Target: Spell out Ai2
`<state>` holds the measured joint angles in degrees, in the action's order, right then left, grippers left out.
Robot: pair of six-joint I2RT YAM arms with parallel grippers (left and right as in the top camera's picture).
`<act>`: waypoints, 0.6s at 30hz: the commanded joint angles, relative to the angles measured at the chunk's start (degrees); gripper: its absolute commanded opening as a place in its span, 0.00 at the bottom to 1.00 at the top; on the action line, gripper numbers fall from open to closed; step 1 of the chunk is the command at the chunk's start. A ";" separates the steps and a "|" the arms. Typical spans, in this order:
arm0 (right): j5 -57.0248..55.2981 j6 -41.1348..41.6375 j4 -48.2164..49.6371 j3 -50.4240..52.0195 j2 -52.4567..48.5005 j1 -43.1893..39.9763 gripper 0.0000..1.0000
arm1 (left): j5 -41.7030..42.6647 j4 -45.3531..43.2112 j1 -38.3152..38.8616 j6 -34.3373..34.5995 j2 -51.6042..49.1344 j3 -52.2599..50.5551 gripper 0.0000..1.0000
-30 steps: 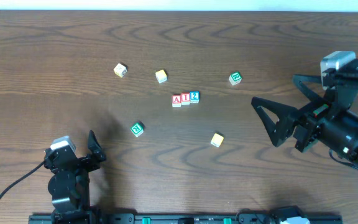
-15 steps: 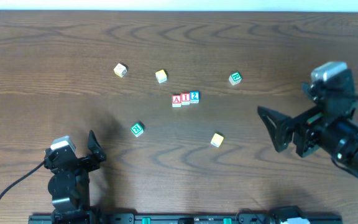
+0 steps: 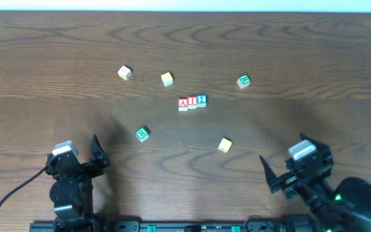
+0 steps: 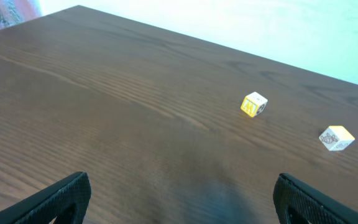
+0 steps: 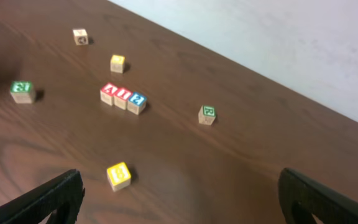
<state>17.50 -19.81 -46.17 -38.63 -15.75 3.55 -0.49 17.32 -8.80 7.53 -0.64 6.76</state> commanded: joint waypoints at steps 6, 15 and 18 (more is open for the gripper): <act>-0.42 -1.03 0.79 13.92 13.11 -2.75 0.99 | -1.01 0.39 -0.09 0.22 0.39 -1.38 0.95; -0.59 -1.03 0.72 24.41 15.43 -3.39 0.99 | -1.01 0.39 -0.09 0.20 0.39 -1.38 0.95; -0.57 -0.55 0.24 26.80 15.43 -3.39 0.99 | -1.01 0.39 -0.09 0.22 0.39 -1.38 0.95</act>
<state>16.91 -20.14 -45.58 -13.32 -0.82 1.19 -0.47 17.34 -8.80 7.53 -0.62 6.76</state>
